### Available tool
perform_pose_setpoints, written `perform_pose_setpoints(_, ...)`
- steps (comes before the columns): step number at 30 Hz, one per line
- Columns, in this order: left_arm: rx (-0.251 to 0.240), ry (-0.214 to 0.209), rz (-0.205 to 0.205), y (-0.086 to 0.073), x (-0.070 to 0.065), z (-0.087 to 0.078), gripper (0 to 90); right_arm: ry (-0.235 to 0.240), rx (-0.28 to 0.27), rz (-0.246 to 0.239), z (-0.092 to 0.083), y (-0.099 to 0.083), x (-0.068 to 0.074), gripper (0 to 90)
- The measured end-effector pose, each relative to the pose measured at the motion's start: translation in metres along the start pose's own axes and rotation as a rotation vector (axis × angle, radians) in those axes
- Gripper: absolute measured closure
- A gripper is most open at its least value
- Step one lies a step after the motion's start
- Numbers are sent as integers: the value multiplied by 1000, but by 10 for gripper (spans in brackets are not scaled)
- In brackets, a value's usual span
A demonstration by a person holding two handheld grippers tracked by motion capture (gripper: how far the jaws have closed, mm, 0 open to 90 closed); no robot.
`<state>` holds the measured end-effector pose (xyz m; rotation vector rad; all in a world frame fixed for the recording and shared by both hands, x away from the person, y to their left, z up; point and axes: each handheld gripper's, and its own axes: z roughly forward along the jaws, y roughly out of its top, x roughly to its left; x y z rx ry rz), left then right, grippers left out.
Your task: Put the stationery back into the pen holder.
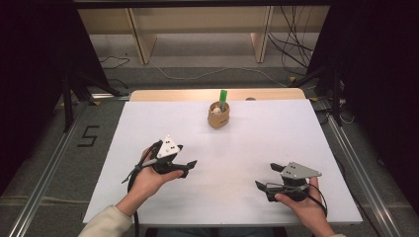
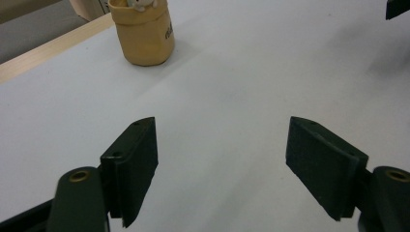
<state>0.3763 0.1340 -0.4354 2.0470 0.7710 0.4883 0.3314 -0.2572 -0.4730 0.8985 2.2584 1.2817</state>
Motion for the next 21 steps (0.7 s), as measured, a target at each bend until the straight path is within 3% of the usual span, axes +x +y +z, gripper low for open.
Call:
perform_pose_setpoints(8, -2, -15, -32, -27, -2, -8, 267, 4, -3, 8, 1, 0, 1, 177)
perform_pose_setpoints(14, 9, -16, -46, -52, -10, -11, 260, 8, -2, 2, 1, 0, 1, 177)
perform_pose_setpoints(21, 14, -66, -15, -54, -28, -3, 242, 9, 2, -3, 2, 0, 1, 177)
